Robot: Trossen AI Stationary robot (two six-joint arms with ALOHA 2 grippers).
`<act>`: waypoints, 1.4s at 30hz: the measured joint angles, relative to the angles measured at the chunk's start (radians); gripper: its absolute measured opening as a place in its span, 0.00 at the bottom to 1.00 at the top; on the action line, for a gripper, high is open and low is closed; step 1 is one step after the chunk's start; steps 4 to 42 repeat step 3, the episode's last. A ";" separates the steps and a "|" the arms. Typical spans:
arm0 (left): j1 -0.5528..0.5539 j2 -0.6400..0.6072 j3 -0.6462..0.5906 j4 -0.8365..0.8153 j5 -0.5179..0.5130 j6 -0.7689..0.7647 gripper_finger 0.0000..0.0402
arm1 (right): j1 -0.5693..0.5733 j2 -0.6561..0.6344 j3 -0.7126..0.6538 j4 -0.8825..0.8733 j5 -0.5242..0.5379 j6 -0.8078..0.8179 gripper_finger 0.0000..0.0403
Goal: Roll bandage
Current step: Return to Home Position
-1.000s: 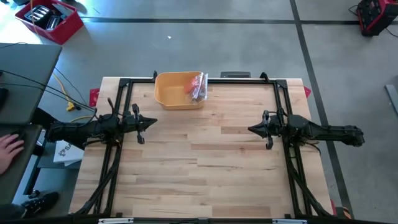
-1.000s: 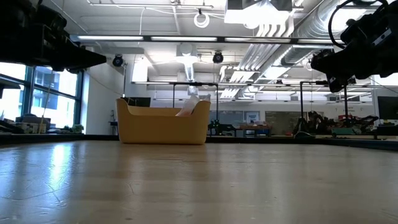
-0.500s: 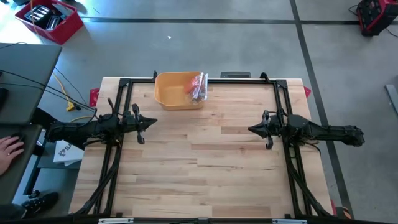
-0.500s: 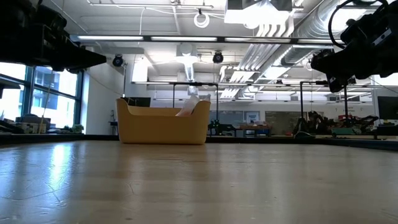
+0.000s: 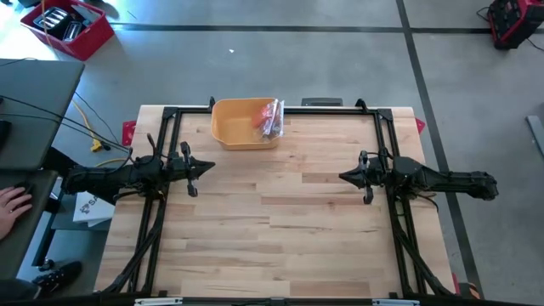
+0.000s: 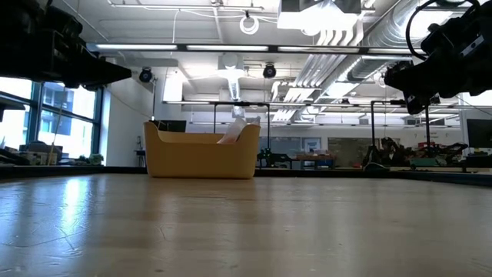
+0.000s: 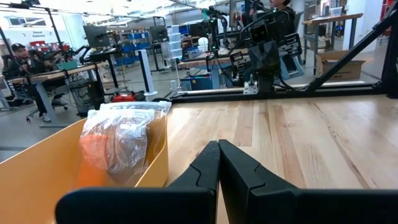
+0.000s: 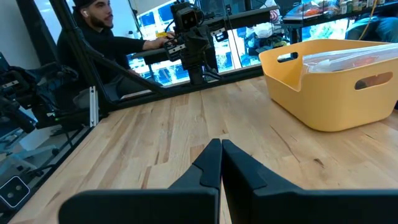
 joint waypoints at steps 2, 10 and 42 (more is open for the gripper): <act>0.000 0.000 0.000 0.000 0.000 0.000 0.01 | 0.000 0.000 0.000 0.000 0.000 0.000 0.00; 0.000 0.000 0.000 0.000 0.000 0.000 0.01 | 0.000 0.000 0.000 0.000 0.000 0.000 0.00; 0.000 0.000 0.000 0.000 0.000 0.000 0.01 | 0.000 0.000 0.000 0.000 0.000 0.000 0.00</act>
